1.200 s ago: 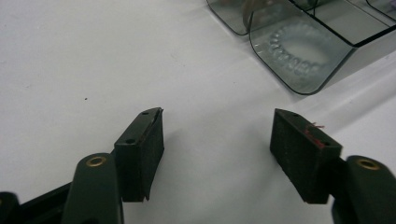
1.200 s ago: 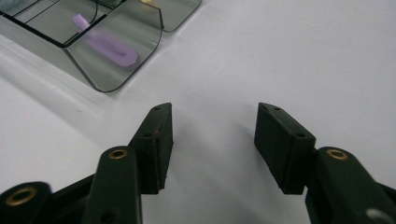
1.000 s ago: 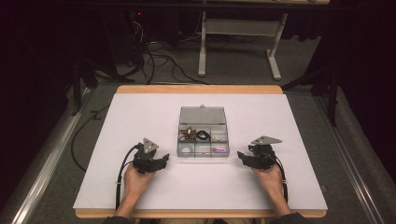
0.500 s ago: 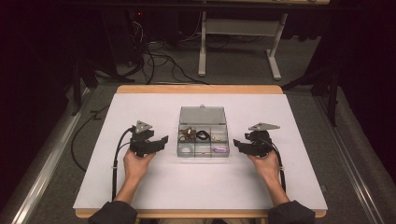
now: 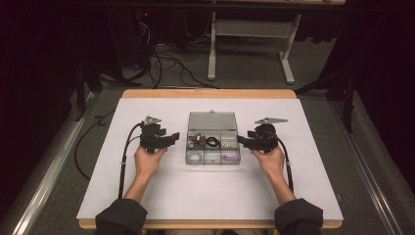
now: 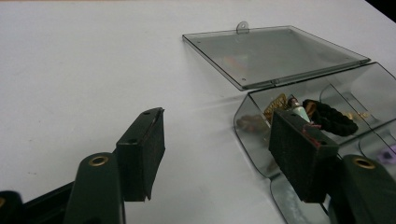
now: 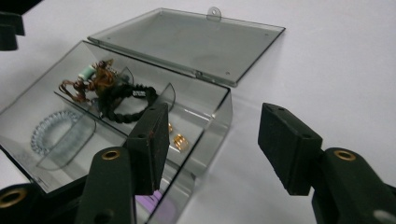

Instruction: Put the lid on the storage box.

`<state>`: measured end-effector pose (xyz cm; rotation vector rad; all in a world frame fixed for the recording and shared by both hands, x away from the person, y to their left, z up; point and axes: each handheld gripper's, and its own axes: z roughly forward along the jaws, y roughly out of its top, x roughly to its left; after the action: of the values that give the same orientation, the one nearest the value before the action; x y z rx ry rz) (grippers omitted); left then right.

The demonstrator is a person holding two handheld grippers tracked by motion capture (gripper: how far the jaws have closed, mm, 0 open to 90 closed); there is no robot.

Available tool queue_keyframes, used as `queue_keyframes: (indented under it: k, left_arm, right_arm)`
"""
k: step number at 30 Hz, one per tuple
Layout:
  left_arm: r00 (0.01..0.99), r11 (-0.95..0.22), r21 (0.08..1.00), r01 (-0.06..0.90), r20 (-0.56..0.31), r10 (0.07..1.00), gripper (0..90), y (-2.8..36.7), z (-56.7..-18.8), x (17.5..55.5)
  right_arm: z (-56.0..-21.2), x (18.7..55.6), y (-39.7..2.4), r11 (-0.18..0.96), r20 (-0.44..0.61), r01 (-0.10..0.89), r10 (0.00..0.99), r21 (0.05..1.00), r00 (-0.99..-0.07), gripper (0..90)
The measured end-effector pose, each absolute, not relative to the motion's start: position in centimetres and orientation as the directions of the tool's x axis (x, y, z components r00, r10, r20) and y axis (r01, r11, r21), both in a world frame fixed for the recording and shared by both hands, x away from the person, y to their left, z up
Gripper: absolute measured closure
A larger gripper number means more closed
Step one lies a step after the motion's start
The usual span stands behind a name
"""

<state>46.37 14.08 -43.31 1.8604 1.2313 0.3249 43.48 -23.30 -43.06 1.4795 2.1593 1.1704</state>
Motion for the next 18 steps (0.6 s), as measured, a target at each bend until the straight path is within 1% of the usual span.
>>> queue_keyframes:
  k: [2,4,8,11,13,15,18]
  left_arm:
    - [0.476,-0.131,0.776,0.617,-0.235,0.848,36.9,14.0,-43.2,46.7]
    - [0.477,-0.146,0.767,0.625,-0.227,0.849,35.4,13.8,-43.1,47.3]
    - [0.473,-0.126,0.762,0.636,-0.255,0.843,35.3,13.4,-42.8,48.2]
    - [0.467,-0.124,0.759,0.639,-0.255,0.847,35.2,13.0,-42.6,48.8]
    - [0.464,-0.103,0.758,0.645,-0.281,0.840,35.8,13.0,-42.5,49.2]
    - [0.458,-0.110,0.748,0.654,-0.277,0.845,35.8,12.8,-42.6,49.6]
    - [0.451,-0.104,0.740,0.665,-0.286,0.845,35.9,12.4,-42.6,50.3]
  right_arm:
    - [-43.0,43.9,-23.1,0.143,0.227,0.657,0.867,0.740,-0.444,46.5]
    - [-43.0,44.3,-23.1,0.124,0.244,0.662,0.867,0.740,-0.435,47.0]
    - [-42.9,45.3,-23.1,0.095,0.275,0.678,0.867,0.729,-0.416,47.1]
    - [-42.7,45.8,-23.1,0.061,0.308,0.681,0.860,0.729,-0.406,48.3]
    - [-42.7,46.4,-23.0,0.062,0.314,0.697,0.862,0.714,-0.398,49.7]
    - [-42.8,46.9,-22.8,0.060,0.323,0.714,0.863,0.697,-0.388,50.2]
    - [-43.0,47.5,-22.8,0.019,0.365,0.727,0.856,0.686,-0.367,51.1]
